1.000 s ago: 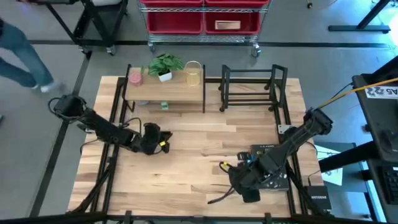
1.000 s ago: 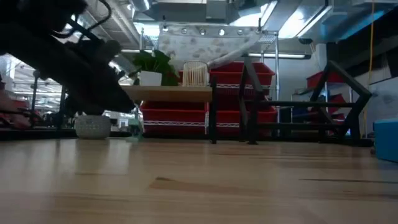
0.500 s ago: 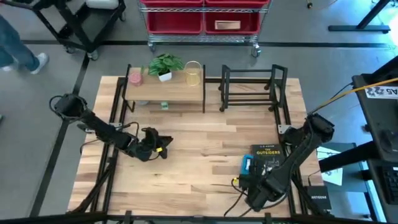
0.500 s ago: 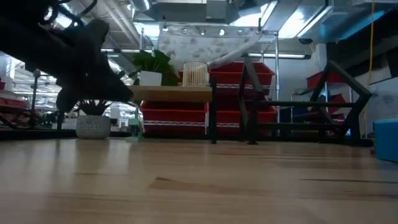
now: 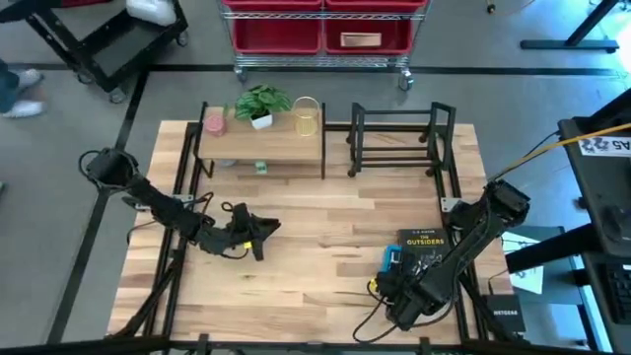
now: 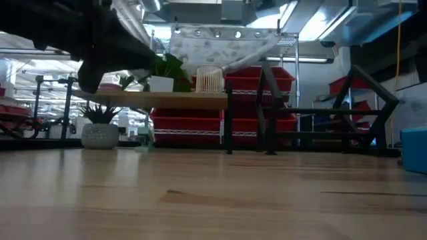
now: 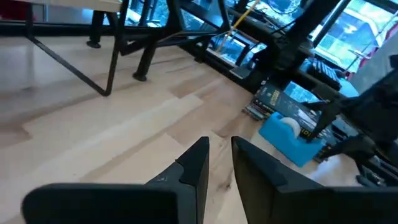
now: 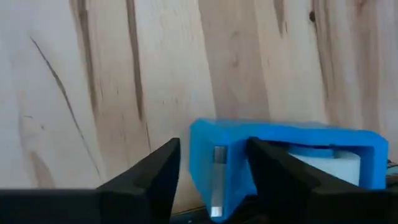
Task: Stock shelves
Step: Put the blue tape dispenser under the shelf
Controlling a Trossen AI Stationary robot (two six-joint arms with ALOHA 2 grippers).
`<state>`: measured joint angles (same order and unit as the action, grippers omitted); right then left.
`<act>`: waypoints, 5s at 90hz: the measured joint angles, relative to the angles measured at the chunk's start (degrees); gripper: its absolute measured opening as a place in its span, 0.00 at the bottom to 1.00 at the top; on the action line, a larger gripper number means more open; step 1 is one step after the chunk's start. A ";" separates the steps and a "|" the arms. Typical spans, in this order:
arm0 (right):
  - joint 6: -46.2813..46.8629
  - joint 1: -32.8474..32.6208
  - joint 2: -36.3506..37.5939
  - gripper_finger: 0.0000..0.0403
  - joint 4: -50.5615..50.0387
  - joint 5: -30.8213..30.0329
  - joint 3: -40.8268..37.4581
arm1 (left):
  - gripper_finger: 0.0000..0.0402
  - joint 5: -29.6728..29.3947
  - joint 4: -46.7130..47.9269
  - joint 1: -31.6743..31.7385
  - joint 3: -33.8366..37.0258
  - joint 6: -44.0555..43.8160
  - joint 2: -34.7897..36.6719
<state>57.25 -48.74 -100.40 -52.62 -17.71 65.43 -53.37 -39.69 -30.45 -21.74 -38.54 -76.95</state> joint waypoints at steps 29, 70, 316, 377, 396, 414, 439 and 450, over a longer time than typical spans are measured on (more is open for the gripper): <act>-1.99 0.02 0.07 0.07 -1.61 -0.71 1.42 | 0.13 -0.03 -0.39 -0.03 0.00 -0.31 0.00; -22.89 8.01 0.04 0.01 -4.25 -7.95 13.16 | 0.13 -3.63 -2.98 -6.26 -8.97 18.96 -0.02; 71.77 4.04 -26.21 0.72 -25.26 -23.54 9.39 | 0.13 -5.79 9.05 -3.20 -9.07 6.97 -0.97; 71.58 3.42 -20.88 0.72 -21.83 -26.28 1.20 | 0.13 -4.36 9.19 -3.55 -9.05 6.84 -1.78; 71.31 5.01 -19.94 0.72 -18.99 -28.27 -1.68 | 0.13 -4.33 9.12 -3.55 -9.05 6.88 -1.79; 71.84 7.81 -20.04 0.72 -18.93 -29.45 -1.79 | 0.13 -4.27 9.15 -3.55 -9.05 6.78 -1.81; 65.38 9.50 -20.04 0.51 -15.91 -30.21 -1.77 | 0.13 -4.23 9.21 -3.55 -9.05 6.34 -1.81; 64.09 9.43 -20.04 0.47 -16.09 -30.34 -1.73 | 0.13 -4.25 9.23 -3.55 -9.05 6.34 -1.81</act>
<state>121.34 -39.31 -120.44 -68.71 -48.05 63.70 -57.63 -30.46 -34.00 -30.79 -32.21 -78.76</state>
